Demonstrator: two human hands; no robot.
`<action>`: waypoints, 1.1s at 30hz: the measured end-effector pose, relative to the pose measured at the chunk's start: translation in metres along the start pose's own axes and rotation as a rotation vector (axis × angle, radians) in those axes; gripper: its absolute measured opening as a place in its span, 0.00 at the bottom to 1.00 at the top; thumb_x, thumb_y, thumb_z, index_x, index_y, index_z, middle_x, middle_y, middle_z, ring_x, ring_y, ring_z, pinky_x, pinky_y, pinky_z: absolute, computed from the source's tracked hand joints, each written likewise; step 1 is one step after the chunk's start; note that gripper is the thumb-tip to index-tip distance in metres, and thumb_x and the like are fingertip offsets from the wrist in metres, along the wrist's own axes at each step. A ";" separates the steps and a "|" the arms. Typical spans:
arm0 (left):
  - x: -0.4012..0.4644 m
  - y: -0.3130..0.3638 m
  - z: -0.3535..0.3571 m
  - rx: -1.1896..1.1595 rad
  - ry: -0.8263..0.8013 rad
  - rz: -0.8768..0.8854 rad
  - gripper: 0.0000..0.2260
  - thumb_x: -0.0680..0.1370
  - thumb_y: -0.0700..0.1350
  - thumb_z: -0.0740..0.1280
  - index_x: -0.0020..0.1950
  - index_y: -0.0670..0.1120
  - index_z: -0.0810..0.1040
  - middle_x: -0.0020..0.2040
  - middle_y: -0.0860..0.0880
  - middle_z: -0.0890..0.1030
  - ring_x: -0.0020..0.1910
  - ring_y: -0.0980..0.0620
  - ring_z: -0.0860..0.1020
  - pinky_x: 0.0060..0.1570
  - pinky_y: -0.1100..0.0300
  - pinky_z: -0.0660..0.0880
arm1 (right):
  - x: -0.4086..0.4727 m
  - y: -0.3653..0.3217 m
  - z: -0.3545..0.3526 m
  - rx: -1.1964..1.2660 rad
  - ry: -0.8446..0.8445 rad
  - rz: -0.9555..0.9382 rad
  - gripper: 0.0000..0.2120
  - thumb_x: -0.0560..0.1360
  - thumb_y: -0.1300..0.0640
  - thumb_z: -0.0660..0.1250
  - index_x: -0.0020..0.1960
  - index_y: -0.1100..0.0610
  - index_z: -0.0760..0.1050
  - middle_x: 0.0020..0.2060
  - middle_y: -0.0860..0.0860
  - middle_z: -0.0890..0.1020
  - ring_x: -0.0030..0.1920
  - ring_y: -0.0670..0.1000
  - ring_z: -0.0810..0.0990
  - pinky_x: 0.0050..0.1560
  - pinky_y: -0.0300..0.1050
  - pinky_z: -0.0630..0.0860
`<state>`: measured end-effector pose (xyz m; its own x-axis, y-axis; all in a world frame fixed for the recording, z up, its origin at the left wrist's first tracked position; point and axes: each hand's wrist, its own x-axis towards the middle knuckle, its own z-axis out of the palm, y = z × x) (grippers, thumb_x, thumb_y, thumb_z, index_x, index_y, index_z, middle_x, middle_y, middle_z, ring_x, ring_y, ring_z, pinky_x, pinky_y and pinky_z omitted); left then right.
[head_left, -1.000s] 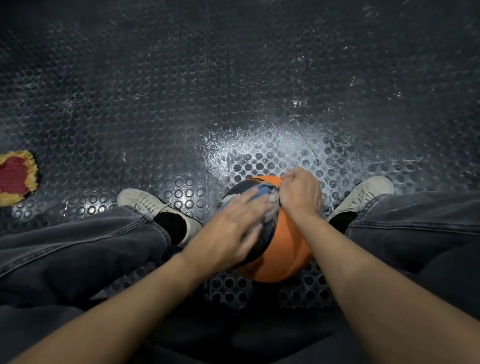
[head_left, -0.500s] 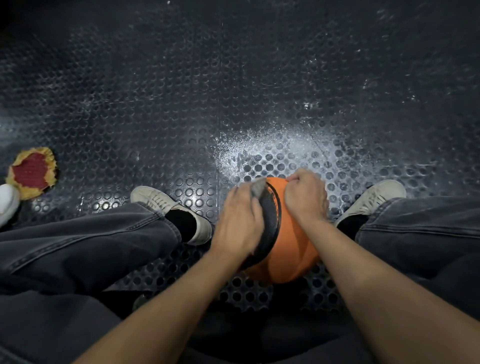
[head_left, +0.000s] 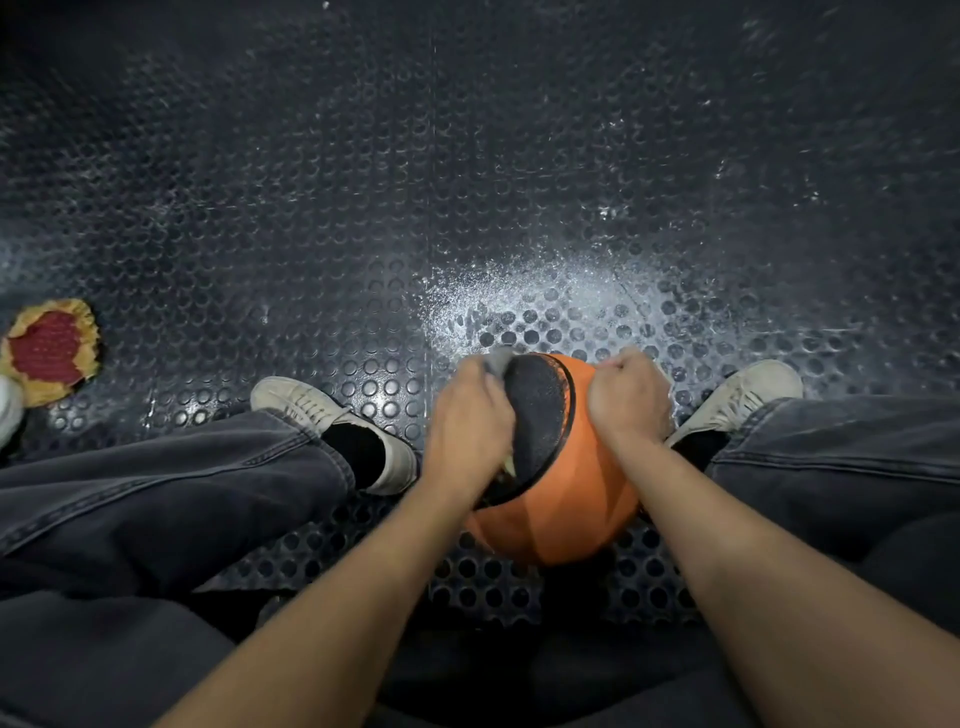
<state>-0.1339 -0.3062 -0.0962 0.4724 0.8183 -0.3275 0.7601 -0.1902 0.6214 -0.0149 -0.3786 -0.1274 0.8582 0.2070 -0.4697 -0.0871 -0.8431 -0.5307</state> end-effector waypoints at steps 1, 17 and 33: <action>0.015 -0.005 -0.003 -0.031 -0.014 -0.106 0.13 0.82 0.42 0.54 0.61 0.41 0.74 0.58 0.40 0.78 0.59 0.41 0.75 0.53 0.56 0.66 | -0.002 0.000 -0.001 -0.010 0.009 0.005 0.09 0.80 0.60 0.56 0.45 0.57 0.73 0.49 0.53 0.77 0.48 0.56 0.72 0.58 0.54 0.71; 0.016 -0.069 -0.014 -0.945 -0.050 -0.483 0.10 0.79 0.43 0.63 0.56 0.44 0.82 0.52 0.50 0.85 0.53 0.51 0.82 0.58 0.53 0.76 | -0.004 0.039 0.001 0.418 -0.540 0.353 0.19 0.73 0.36 0.61 0.40 0.52 0.75 0.35 0.52 0.81 0.39 0.55 0.77 0.43 0.47 0.73; -0.002 -0.040 -0.001 -0.216 0.089 0.138 0.15 0.82 0.52 0.60 0.67 0.52 0.74 0.58 0.58 0.76 0.56 0.61 0.74 0.55 0.64 0.69 | -0.013 0.003 0.005 0.078 -0.141 -0.134 0.21 0.80 0.43 0.53 0.70 0.42 0.71 0.68 0.48 0.75 0.67 0.53 0.72 0.71 0.60 0.65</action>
<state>-0.1661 -0.2993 -0.1197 0.5166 0.8390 -0.1708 0.5737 -0.1910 0.7965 -0.0285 -0.3812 -0.1267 0.7862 0.3863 -0.4823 -0.0207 -0.7636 -0.6454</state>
